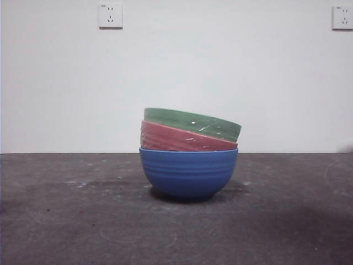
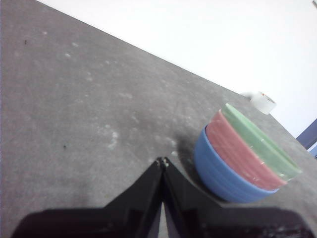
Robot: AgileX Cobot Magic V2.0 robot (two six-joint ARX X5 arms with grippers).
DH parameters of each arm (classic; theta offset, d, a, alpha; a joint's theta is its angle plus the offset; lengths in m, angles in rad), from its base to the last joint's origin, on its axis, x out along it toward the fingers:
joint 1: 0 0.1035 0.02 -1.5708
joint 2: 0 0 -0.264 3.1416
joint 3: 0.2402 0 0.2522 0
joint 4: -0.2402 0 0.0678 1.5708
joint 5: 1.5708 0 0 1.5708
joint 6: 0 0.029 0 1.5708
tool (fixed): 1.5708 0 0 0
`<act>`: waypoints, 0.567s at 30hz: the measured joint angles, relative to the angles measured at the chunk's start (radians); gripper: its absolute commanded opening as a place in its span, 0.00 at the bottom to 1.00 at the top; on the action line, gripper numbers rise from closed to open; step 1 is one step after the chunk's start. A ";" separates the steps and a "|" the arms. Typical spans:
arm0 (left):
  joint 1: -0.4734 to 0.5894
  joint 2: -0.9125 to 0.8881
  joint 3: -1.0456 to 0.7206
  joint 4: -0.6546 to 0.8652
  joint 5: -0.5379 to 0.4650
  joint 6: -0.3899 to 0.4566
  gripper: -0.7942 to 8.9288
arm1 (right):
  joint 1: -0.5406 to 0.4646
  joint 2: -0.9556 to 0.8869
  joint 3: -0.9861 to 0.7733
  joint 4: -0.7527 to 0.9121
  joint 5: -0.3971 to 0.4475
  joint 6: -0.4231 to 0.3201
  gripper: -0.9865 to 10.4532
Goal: Pick up the green bowl on the top,put the green bowl on the left,pick up the red bowl in the middle,put the red bowl on the right
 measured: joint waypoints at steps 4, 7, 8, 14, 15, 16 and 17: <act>0.000 0.036 0.109 -0.054 0.000 0.002 0.07 | 0.000 0.053 0.121 -0.031 0.000 -0.007 0.08; 0.000 0.096 0.184 -0.088 0.002 0.023 0.07 | 0.000 0.112 0.217 -0.066 0.000 -0.032 0.08; 0.000 0.119 0.205 -0.095 0.002 0.034 0.07 | 0.000 0.132 0.245 -0.079 0.000 -0.045 0.08; 0.000 0.295 0.359 -0.114 0.084 0.134 0.07 | 0.000 0.277 0.434 -0.168 -0.003 -0.165 0.08; 0.000 0.329 0.389 -0.121 0.109 0.154 0.07 | 0.000 0.304 0.466 -0.186 -0.004 -0.188 0.08; 0.000 0.364 0.417 -0.130 0.136 0.176 0.07 | 0.000 0.330 0.498 -0.206 -0.013 -0.212 0.08; 0.000 0.394 0.443 -0.140 0.161 0.196 0.07 | 0.000 0.354 0.525 -0.223 -0.027 -0.234 0.08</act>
